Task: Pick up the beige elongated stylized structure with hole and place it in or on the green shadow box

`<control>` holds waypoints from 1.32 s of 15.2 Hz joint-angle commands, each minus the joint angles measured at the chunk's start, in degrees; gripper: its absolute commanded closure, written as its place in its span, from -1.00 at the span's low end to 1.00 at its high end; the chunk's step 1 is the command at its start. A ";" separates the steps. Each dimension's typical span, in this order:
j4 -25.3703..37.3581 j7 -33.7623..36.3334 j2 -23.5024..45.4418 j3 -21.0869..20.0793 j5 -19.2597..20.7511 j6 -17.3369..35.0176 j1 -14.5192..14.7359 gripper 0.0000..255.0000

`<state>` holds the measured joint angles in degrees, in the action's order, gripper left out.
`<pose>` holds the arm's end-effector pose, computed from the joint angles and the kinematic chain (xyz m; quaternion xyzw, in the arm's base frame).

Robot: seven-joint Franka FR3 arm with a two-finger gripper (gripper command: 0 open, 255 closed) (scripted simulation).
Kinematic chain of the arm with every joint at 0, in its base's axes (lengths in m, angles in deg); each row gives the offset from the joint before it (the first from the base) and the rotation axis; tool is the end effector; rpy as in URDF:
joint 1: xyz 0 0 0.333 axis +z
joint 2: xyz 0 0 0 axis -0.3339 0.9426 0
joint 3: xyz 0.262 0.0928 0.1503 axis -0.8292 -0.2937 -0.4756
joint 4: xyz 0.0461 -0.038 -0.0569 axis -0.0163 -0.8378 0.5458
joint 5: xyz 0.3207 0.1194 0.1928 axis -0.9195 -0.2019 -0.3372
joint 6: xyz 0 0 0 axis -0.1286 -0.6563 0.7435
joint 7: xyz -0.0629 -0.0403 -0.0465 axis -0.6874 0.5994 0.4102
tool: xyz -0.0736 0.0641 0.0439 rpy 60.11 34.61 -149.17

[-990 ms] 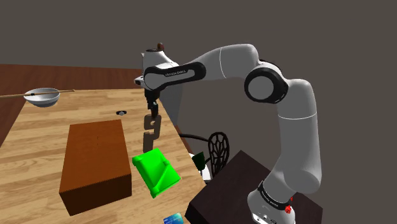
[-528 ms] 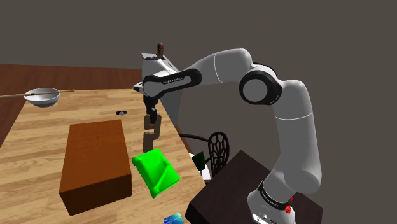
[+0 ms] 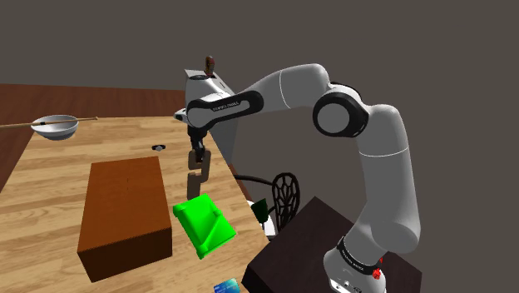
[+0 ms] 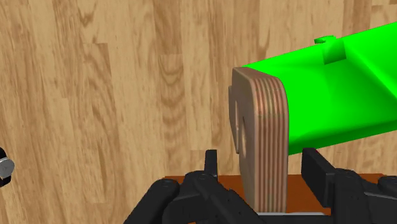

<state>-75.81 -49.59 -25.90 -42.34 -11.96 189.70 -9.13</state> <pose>0.6873 0.1642 0.2983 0.8246 0.5654 -0.0104 0.0122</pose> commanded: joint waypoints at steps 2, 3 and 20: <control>0.00 0.00 0.00 0.00 0.00 0.00 0.00 1.00; 0.00 0.00 0.00 0.00 0.00 0.00 0.00 1.00; 3.09 -0.39 -3.49 -0.21 -0.39 -6.56 -0.06 1.00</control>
<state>-73.15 -49.93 -29.01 -42.53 -12.30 183.94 -9.17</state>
